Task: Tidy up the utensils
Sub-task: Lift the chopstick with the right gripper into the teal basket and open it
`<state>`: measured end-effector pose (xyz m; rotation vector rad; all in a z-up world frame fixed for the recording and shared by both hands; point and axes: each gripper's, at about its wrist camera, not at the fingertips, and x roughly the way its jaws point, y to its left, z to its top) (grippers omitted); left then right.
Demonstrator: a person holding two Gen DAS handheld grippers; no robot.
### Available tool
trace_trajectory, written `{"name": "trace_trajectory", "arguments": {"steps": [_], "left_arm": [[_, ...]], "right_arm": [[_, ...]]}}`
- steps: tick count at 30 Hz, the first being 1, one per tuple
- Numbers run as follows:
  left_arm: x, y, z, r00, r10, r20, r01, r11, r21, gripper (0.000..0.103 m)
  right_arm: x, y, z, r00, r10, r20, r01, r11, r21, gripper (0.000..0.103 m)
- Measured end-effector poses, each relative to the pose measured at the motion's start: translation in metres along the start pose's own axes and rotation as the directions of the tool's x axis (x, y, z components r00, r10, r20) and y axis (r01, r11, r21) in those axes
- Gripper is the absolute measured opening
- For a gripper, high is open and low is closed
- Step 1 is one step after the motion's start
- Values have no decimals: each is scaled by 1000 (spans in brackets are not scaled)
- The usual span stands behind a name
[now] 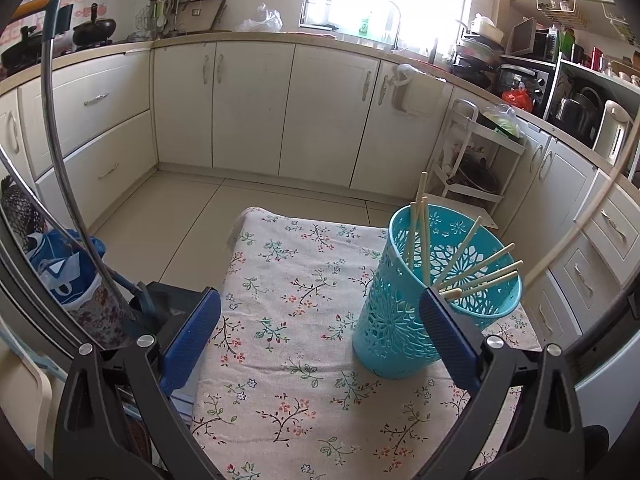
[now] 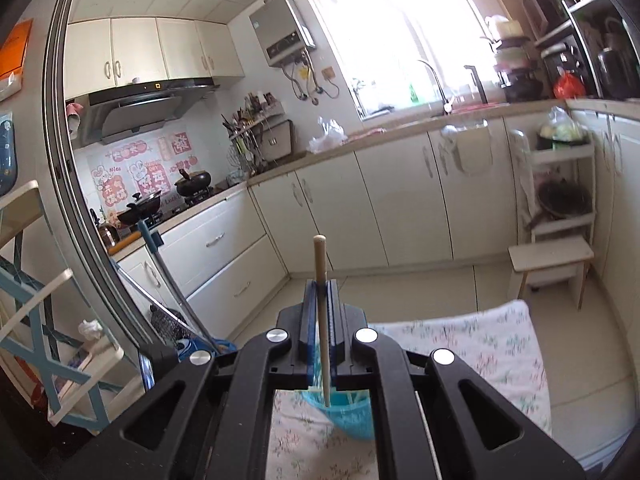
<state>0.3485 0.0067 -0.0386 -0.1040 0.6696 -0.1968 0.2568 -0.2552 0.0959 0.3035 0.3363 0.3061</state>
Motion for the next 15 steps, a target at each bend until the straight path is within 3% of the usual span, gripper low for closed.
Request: {"name": "trace_trajectory", "arguments": {"steps": [3, 6, 11, 15], "left_arm": [[0, -1, -1, 1000, -1, -2, 1, 1000, 7, 95], [1, -3, -1, 1000, -2, -5, 2, 1000, 12, 95], [2, -7, -3, 1000, -3, -22, 3, 1000, 26, 95], [3, -16, -6, 999, -1, -34, 3, 998, 59, 95]], "right_arm": [[13, 10, 19, 1000, -16, 23, 17, 999, -36, 6], [42, 15, 22, 998, -62, -9, 61, 994, -89, 6], [105, 5, -10, 977, -128, -168, 110, 987, -117, 6], [145, -7, -49, 946, -166, -279, 139, 984, -115, 6]]}}
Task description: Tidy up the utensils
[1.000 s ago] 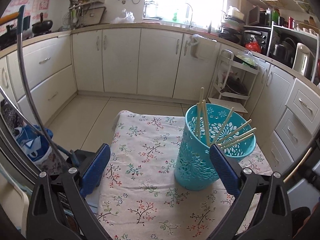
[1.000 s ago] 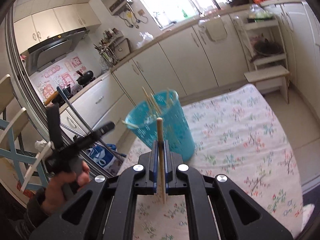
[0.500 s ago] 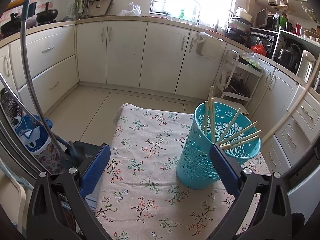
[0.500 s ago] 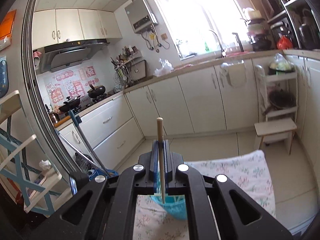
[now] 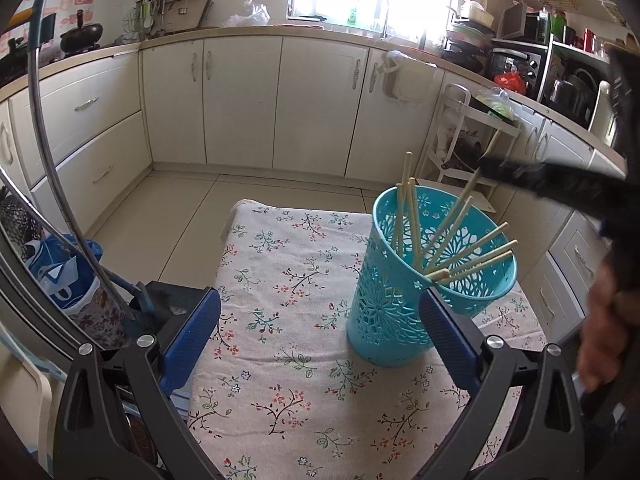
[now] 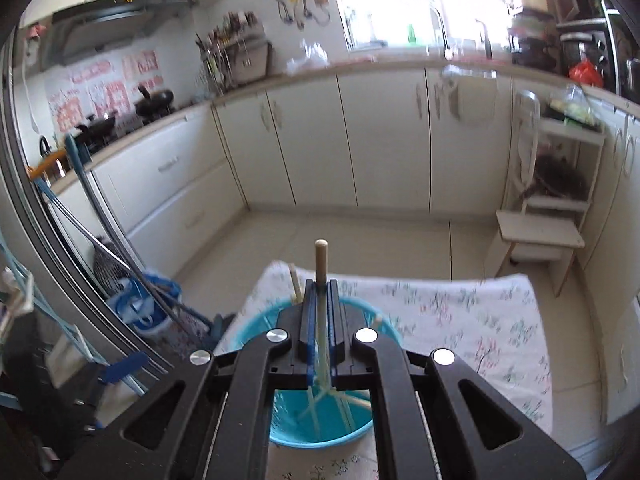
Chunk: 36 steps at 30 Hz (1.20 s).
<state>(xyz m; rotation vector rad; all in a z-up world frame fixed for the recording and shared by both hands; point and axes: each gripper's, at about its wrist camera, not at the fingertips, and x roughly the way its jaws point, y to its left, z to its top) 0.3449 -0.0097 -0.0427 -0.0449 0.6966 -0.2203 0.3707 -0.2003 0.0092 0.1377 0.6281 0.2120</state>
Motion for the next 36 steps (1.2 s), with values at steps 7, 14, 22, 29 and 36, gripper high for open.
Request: {"name": "trace_trajectory", "arguments": {"steps": [7, 14, 22, 29, 36], "left_arm": [[0, -16, -1, 1000, 8, -9, -8, 999, 50, 95], [1, -34, -6, 995, 99, -28, -95, 989, 109, 95], [-58, -61, -30, 986, 166, -28, -161, 979, 125, 95], [-134, -81, -63, 986, 157, -65, -149, 982, 115, 95], [-196, -80, -100, 967, 225, -117, -210, 970, 124, 95]], "right_arm": [[16, -4, -32, 999, -7, -37, 9, 999, 49, 29], [-34, -12, -68, 998, -66, 11, 64, 991, 116, 82], [-101, -16, -134, 968, -241, -69, 249, 957, 151, 96], [-174, 18, -159, 973, -228, -33, 231, 968, 103, 96], [-244, 43, -168, 977, -210, 29, 206, 973, 99, 96]]}}
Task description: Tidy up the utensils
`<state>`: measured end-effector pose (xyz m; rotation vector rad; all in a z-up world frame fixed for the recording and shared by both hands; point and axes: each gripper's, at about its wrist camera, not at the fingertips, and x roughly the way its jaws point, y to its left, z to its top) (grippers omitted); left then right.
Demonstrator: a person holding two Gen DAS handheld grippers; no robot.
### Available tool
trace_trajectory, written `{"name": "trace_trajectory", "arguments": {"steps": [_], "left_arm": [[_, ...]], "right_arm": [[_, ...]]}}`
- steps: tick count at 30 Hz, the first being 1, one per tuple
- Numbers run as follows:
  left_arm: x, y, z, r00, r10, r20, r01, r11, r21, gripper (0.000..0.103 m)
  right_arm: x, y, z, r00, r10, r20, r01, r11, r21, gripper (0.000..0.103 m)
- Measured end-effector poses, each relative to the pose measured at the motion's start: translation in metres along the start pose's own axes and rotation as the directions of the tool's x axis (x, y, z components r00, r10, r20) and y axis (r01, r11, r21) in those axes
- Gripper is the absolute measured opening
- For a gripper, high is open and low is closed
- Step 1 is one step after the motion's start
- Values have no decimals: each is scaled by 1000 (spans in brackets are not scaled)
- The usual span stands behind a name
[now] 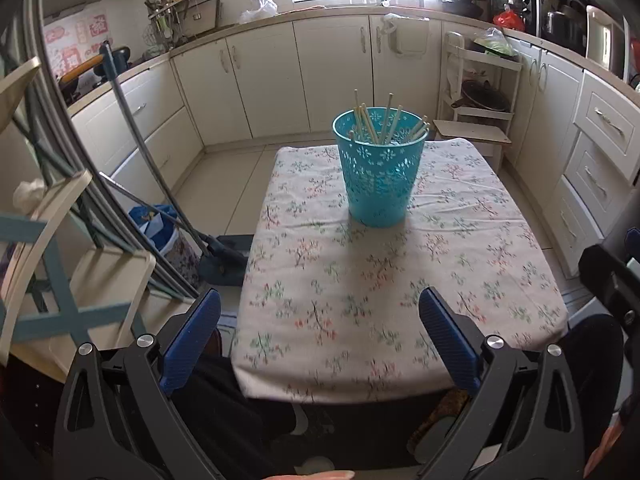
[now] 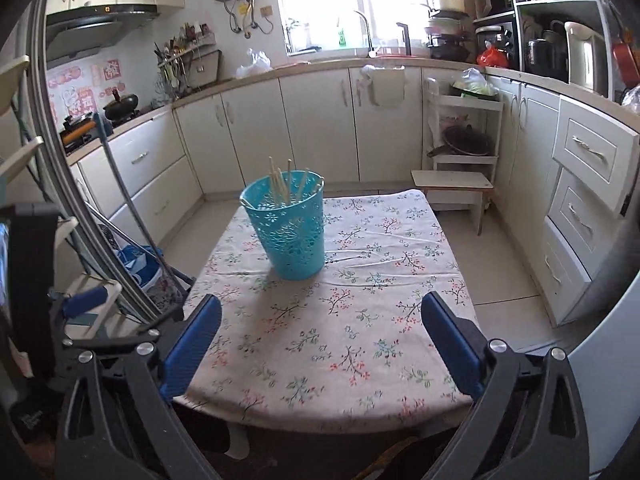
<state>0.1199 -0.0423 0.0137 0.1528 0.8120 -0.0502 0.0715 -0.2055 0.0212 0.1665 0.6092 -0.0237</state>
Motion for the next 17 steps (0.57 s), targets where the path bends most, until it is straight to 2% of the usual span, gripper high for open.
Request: {"name": "trace_trajectory", "arguments": {"steps": [3, 6, 12, 17], "left_arm": [[-19, 8, -20, 999, -30, 15, 30, 999, -21, 95], [-31, 15, -37, 999, -46, 14, 47, 998, -43, 95], [-58, 29, -65, 999, -30, 23, 32, 997, -71, 95], [-80, 28, -84, 998, -44, 41, 46, 997, -60, 95]], "right_arm": [[-24, 2, -10, 1000, 21, -1, -21, 1000, 11, 96], [-44, 4, -24, 1000, 10, 2, -10, 999, 31, 96], [-70, 9, -54, 1000, 16, -20, -14, 995, 94, 96], [-82, 18, -70, 998, 46, -36, -43, 996, 76, 96]]}}
